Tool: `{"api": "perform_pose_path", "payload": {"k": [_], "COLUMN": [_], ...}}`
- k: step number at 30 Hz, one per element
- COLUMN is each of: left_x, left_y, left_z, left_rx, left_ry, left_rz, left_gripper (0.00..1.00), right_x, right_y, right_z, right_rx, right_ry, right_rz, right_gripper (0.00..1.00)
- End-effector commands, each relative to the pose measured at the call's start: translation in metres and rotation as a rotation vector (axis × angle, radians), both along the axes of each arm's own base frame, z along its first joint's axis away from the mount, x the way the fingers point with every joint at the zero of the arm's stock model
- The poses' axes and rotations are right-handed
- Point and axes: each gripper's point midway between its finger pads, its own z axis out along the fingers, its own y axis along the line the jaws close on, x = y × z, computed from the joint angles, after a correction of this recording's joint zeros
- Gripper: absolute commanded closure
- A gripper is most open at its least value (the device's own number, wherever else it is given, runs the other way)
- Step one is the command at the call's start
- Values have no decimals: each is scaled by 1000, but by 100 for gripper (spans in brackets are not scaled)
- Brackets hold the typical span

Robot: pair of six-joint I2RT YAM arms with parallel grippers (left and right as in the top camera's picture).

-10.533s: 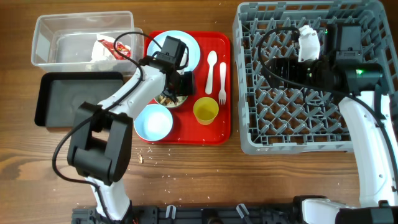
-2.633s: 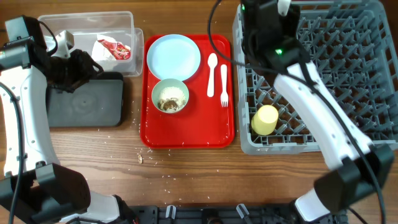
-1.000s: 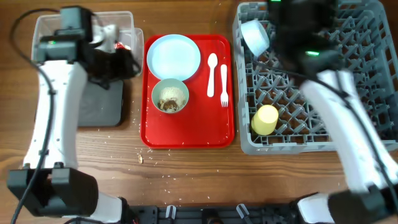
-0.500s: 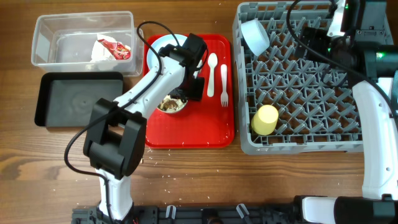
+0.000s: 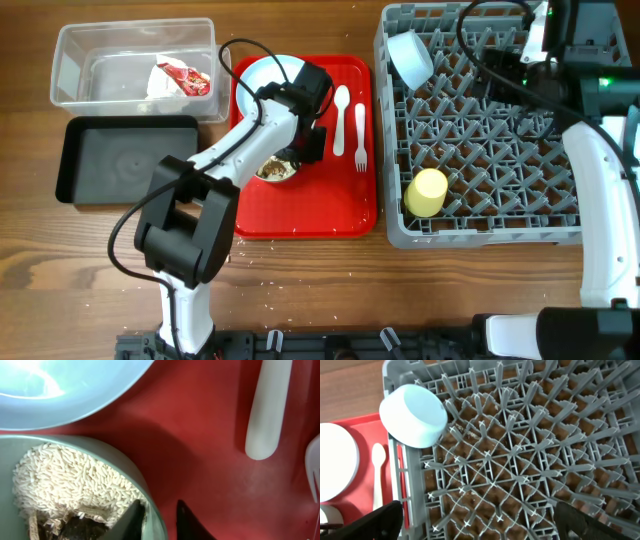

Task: Sort waste into correct bins and load items into the dishwasher rack
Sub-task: 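Grasp the green rice bowl rim with the left gripper, then tip the green bowl over the black tray to dump the rice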

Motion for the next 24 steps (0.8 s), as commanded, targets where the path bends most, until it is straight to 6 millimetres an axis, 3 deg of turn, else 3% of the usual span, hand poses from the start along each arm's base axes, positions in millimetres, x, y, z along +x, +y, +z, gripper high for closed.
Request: {"api": "perform_pose_path", "payload": {"k": [1, 8, 10, 13, 15, 20, 24], "left_x": [-3, -4, -6, -10, -18, -20, -20], "left_y": [-2, -3, -2, 0, 6, -2, 20], "left_z": [-6, -8, -12, -11, 4, 72, 108], "left_rx": [13, 27, 33, 36, 53, -59, -210], "left_ry": [6, 3, 17, 34, 63, 38, 48], "left_rz": [33, 30, 45, 52, 58, 63, 101], "left_gripper": [83, 90, 96, 96, 96, 96, 96], "right_x": [1, 0, -1, -1, -1, 0, 0], "right_y": [4, 4, 4, 4, 4, 4, 4], "right_z": [-6, -6, -7, -7, -7, -7, -7], "right_rx": [23, 24, 23, 24, 24, 23, 22], "right_ry": [18, 20, 26, 26, 26, 22, 21], "right_rz": [2, 2, 2, 2, 2, 2, 4], "right_gripper": [2, 2, 2, 2, 2, 2, 2]}}
